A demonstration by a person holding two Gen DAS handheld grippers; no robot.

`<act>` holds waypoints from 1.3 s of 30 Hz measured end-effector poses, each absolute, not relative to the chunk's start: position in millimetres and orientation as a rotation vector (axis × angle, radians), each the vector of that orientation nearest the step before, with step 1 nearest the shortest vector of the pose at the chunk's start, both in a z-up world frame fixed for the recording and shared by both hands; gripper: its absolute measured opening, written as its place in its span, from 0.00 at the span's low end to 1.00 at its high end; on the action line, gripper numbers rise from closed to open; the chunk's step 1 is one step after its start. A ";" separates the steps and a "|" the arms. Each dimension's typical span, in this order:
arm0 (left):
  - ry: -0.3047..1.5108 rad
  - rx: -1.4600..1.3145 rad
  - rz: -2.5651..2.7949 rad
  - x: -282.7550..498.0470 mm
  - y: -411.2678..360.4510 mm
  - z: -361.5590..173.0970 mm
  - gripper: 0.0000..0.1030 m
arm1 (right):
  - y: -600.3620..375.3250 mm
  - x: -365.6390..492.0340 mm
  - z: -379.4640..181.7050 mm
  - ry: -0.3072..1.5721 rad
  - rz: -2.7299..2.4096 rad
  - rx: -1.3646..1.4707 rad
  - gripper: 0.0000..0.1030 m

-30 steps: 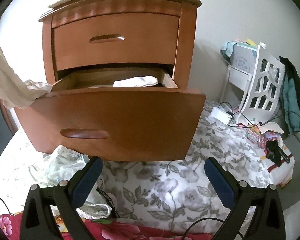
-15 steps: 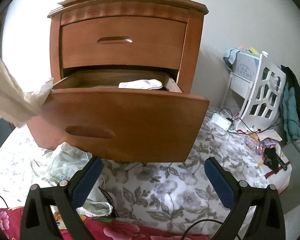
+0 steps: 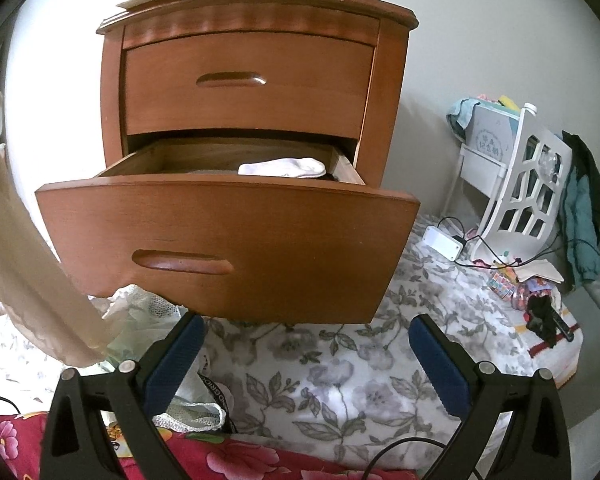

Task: Take underwear out of drawer
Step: 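Lower the white cloth onto the clothes pile on the bedspread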

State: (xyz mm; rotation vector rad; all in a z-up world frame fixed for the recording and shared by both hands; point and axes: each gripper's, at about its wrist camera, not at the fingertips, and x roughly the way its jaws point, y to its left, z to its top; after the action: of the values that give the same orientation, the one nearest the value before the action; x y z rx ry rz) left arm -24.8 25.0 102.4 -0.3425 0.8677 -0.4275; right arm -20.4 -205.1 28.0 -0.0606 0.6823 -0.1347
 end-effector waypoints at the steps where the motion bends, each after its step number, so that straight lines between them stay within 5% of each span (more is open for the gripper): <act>1: 0.871 -0.347 -0.444 -24.8 23.6 102.2 0.08 | -205.4 -20.4 28.1 0.683 -0.135 -0.061 1.00; 11: 0.828 -0.367 -0.544 -11.9 11.0 107.2 0.08 | -206.5 -19.7 26.1 0.688 -0.134 -0.054 1.00; 21: 1.145 -0.365 -0.390 27.6 4.4 -6.0 0.08 | -207.9 -19.3 25.3 0.694 -0.132 -0.054 1.00; 39: 1.336 -0.306 -0.296 32.4 -10.0 -77.5 0.08 | -209.8 -15.8 22.9 0.714 -0.132 -0.046 1.00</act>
State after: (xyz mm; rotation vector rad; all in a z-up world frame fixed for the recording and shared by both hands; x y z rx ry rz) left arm 32.4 -10.0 -77.5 -0.3060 1.3365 -0.2962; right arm -15.8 -209.8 22.9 -0.0460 0.7141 -0.1317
